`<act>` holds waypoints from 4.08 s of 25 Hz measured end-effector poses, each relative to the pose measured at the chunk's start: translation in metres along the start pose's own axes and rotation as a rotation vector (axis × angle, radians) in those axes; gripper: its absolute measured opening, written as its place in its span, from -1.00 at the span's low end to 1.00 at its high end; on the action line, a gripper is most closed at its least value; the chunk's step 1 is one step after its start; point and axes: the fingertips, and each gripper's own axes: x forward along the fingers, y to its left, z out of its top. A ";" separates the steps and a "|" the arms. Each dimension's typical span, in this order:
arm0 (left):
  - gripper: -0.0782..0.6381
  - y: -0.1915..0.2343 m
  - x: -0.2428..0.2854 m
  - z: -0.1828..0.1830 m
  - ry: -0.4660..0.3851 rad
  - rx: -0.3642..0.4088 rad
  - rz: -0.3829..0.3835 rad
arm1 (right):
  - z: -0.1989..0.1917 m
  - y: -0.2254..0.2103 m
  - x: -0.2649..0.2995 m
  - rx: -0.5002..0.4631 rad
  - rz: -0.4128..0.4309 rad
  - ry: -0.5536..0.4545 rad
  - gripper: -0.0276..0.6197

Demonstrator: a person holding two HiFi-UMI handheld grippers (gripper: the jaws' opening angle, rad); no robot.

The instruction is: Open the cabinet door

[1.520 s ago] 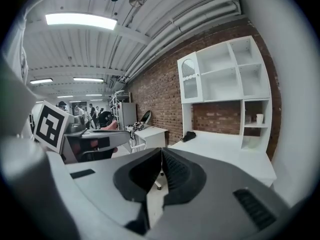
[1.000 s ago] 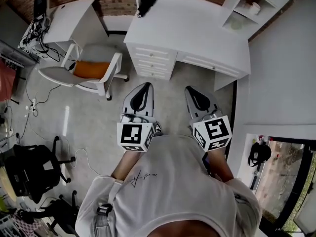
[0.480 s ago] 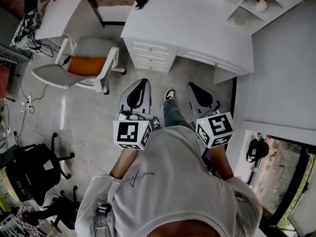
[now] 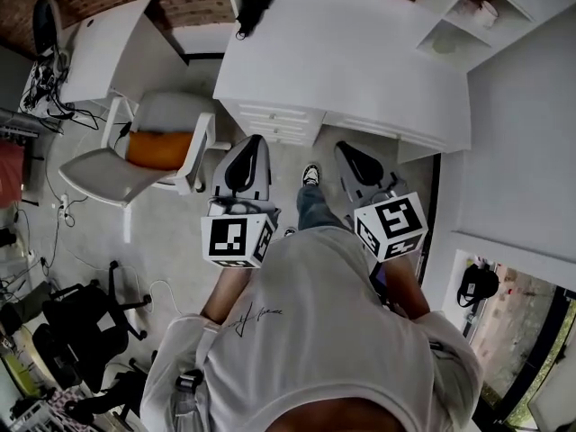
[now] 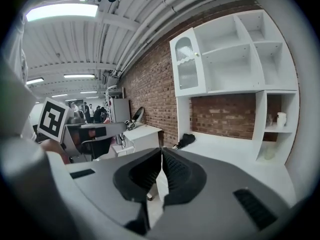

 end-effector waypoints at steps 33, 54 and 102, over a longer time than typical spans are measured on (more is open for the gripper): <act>-0.73 0.017 0.238 0.025 0.055 0.067 -0.074 | 0.078 -0.163 0.149 0.028 0.022 -0.011 -0.83; -0.73 0.070 0.265 0.034 0.035 0.026 -0.092 | 0.144 -0.175 0.185 -0.091 -0.017 -0.079 -0.83; -0.73 0.100 0.249 0.018 0.062 0.010 -0.097 | 0.363 -0.266 0.275 -0.170 -0.096 -0.357 -0.52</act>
